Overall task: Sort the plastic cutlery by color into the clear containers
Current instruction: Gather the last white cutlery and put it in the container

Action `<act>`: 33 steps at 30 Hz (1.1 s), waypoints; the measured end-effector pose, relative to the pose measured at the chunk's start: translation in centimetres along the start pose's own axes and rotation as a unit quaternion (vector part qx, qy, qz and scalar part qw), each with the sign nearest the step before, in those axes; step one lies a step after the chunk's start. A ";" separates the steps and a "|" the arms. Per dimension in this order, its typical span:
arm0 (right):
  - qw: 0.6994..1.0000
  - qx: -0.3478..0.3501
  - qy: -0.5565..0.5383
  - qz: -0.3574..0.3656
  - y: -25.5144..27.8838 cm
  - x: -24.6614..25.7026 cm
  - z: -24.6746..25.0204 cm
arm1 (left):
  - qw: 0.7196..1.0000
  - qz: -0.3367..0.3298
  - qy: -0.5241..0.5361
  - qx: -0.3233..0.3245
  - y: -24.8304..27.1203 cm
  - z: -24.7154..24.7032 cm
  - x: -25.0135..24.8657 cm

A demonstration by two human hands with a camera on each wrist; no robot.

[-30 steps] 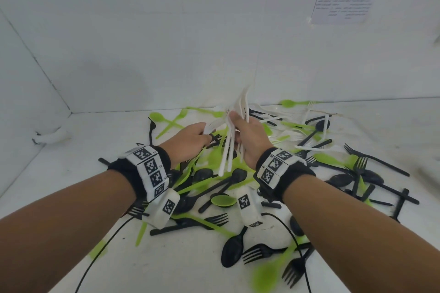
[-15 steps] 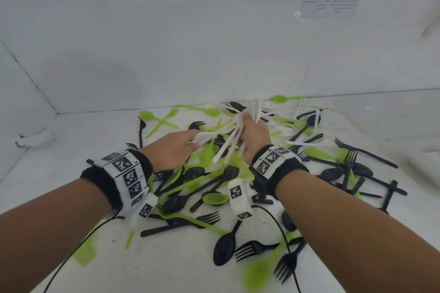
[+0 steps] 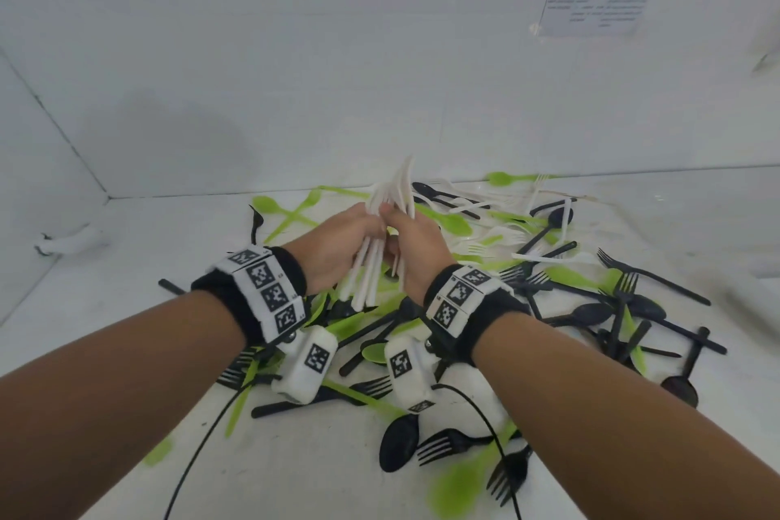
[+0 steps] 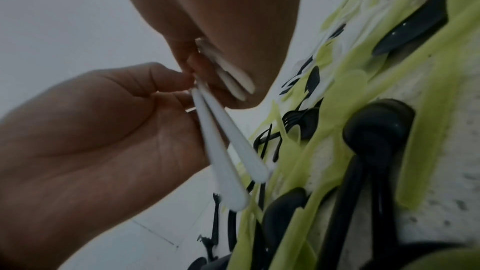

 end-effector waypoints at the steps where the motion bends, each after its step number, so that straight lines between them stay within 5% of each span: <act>1: 1.000 -0.001 0.008 0.006 0.0 0.0 0.0 | 1.000 -0.004 -0.007 -0.012 0.1 -0.2 -0.1; 8: 0.999 0.016 0.021 -0.032 0.5 -0.5 0.2 | 0.999 -0.030 -0.006 -0.014 0.6 -0.9 -0.1; 13: 0.998 -0.023 0.030 -0.042 0.4 -0.5 1.9 | 0.990 0.069 0.021 -0.120 0.0 1.3 2.3; 18: 0.993 -0.034 0.105 0.030 0.2 -0.6 2.5 | 0.978 0.100 0.169 -0.068 0.2 1.0 2.9; 27: 0.997 0.032 0.074 -0.006 0.4 -0.8 1.4 | 0.971 0.031 0.214 -0.106 0.0 1.7 2.1; 33: 0.993 0.004 0.094 0.069 0.9 0.1 0.8 | 0.967 0.012 0.237 -0.090 0.4 1.6 2.0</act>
Point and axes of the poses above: each hand's wrist, its own y-axis away from the middle knuckle, its own z-axis out of the back of the hand, x = y × z, the point moved 6 cm from there along -y, towards the middle knuckle, and after that the axes turned 13 degrees about -y, right-handed, at the moved point
